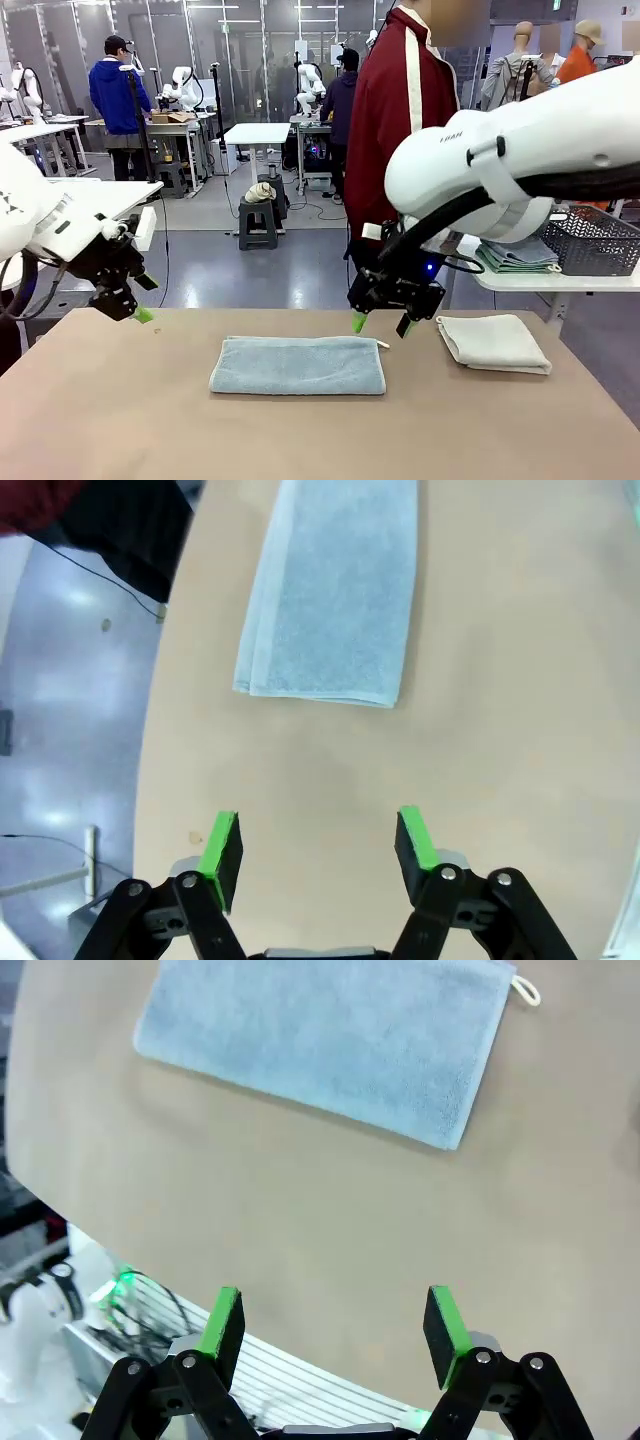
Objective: Fold the towels and place them in the basket.
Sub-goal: When a person lays out a Towel with hook on the table, fold it in half twice.
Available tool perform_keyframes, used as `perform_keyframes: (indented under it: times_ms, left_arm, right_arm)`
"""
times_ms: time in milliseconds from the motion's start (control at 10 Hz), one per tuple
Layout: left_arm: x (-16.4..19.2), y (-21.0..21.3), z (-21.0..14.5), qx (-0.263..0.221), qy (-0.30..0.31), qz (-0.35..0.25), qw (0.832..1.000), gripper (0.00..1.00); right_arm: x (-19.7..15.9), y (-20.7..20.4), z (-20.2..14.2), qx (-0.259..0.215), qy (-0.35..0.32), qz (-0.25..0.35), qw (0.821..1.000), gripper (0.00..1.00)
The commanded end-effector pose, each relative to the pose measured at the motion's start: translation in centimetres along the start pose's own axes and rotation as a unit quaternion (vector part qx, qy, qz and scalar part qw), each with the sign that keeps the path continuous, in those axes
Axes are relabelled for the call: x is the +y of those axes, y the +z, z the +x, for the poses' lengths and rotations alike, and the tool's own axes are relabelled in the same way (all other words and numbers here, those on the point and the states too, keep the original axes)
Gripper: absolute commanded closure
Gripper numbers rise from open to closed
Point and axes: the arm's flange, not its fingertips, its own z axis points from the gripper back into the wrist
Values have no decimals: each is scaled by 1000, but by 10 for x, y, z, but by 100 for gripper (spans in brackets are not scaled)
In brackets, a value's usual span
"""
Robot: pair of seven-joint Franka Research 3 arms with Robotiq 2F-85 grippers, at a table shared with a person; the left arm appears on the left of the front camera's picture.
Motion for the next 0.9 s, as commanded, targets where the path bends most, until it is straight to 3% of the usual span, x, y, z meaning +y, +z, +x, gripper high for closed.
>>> perform_keyframes:
  times_ms: [0, 300, 400, 500, 800]
  left_arm:
    - [-9, -2, -18, -46, -11, 17, 999, 22]
    - [-4, 8, -62, -140, 3, 9, 990, 22]
    - [-2, 14, -82, -189, 19, 8, 982, 22]
    - [4, 20, -100, -237, 54, -7, 970, 22]
    - [22, 19, -109, -308, 119, -82, 940, 22]
  right_arm:
    - [-16, 15, 10, -26, -33, 56, 998, 10]
    - [-58, 17, 4, -45, -45, 110, 992, 10]
    - [-56, 18, 2, -51, -19, 118, 991, 10]
    - [-53, 22, 13, -35, -58, 90, 994, 10]
    - [-53, 22, 13, -35, -58, 90, 994, 10]
